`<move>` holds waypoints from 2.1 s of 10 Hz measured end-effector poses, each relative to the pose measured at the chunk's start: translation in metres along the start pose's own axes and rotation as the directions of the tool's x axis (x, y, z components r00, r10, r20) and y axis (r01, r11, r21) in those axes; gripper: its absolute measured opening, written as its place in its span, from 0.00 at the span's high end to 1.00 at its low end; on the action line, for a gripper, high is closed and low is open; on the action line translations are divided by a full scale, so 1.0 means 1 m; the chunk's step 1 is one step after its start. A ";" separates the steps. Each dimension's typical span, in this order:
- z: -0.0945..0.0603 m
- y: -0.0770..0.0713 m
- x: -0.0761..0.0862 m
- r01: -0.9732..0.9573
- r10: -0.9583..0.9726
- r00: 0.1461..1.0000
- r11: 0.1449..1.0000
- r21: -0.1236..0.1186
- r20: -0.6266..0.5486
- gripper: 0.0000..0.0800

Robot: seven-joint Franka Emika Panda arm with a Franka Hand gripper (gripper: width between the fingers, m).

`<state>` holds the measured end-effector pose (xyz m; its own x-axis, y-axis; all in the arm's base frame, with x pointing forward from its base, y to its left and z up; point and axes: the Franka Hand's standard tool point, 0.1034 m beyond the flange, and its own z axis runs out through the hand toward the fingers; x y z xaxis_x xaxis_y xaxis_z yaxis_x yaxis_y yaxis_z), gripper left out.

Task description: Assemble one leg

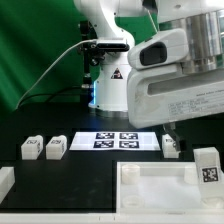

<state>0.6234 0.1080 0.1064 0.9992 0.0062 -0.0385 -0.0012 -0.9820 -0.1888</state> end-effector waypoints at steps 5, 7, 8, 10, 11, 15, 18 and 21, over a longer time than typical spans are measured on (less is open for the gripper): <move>0.007 0.006 -0.002 -0.005 0.005 0.998 1.000 -0.001 0.058 0.19; 0.022 0.003 -0.003 -0.059 0.059 0.998 0.998 -0.004 0.036 0.19; 0.028 -0.002 -0.003 -0.083 0.083 0.996 0.997 -0.005 0.023 0.19; 0.031 -0.003 -0.004 -0.106 0.106 0.994 0.994 -0.005 0.024 0.19; 0.031 -0.003 -0.004 -0.122 0.122 0.992 0.993 -0.006 0.025 0.34; 0.032 -0.004 -0.005 -0.382 0.382 0.924 0.924 -0.007 0.025 0.64; 0.033 -0.006 0.000 -0.712 0.711 0.702 0.703 0.008 0.030 0.64; 0.034 -0.002 0.006 -0.958 0.965 0.258 0.248 0.143 0.050 0.63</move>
Offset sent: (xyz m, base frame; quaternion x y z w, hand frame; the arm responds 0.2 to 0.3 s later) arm 0.0000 0.0000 0.0000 0.0000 0.0000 0.0000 1.0000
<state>0.6282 0.1162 0.0736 0.2545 -0.9364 -0.2417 -0.9631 -0.2228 -0.1507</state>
